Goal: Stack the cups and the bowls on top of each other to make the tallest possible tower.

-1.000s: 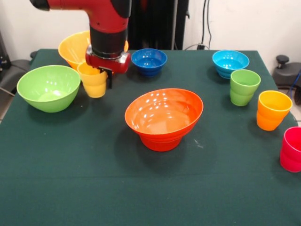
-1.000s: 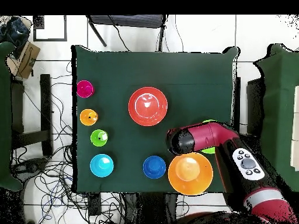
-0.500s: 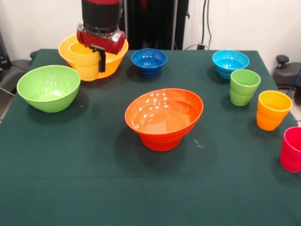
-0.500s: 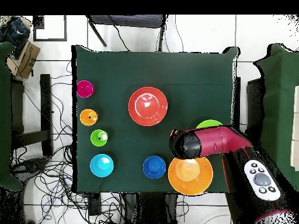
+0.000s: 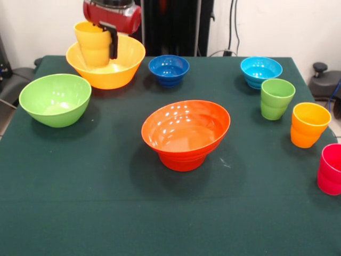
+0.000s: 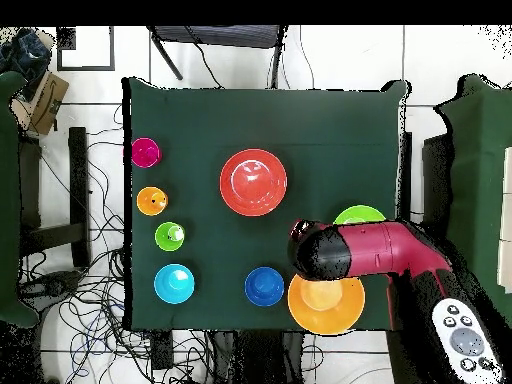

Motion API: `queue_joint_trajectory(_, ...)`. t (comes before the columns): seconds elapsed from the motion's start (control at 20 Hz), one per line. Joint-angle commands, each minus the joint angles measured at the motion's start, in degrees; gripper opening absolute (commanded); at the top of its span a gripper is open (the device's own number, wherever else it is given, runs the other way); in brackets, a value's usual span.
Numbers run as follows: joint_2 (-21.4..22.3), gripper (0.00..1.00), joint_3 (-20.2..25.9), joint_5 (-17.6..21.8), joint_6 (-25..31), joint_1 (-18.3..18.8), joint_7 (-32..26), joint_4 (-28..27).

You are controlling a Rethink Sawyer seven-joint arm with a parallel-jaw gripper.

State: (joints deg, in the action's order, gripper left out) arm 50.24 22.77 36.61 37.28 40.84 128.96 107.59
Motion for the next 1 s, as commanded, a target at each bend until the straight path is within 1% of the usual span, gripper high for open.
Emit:
queue_joint_trajectory(0.05,3.9,0.0,5.1,-3.1,5.4,-1.2,-10.5,3.1)
queue_joint_trajectory(0.3,4.3,0.0,6.5,-4.4,3.6,-0.6,-10.1,3.5)
queue_joint_trajectory(0.45,4.3,0.0,7.3,-5.1,3.8,-0.9,-10.1,2.8)
queue_joint_trajectory(0.55,3.5,0.0,7.4,-4.5,4.7,-1.5,-10.3,1.3)
queue_joint_trajectory(0.65,1.6,0.0,7.6,-4.1,5.1,-1.7,-10.3,-0.4)
queue_joint_trajectory(0.85,-0.8,0.0,7.2,-2.3,3.6,-2.4,-8.8,-3.4)
queue_joint_trajectory(1.0,-3.7,0.0,7.9,-3.3,5.3,-2.0,-9.9,-6.6)
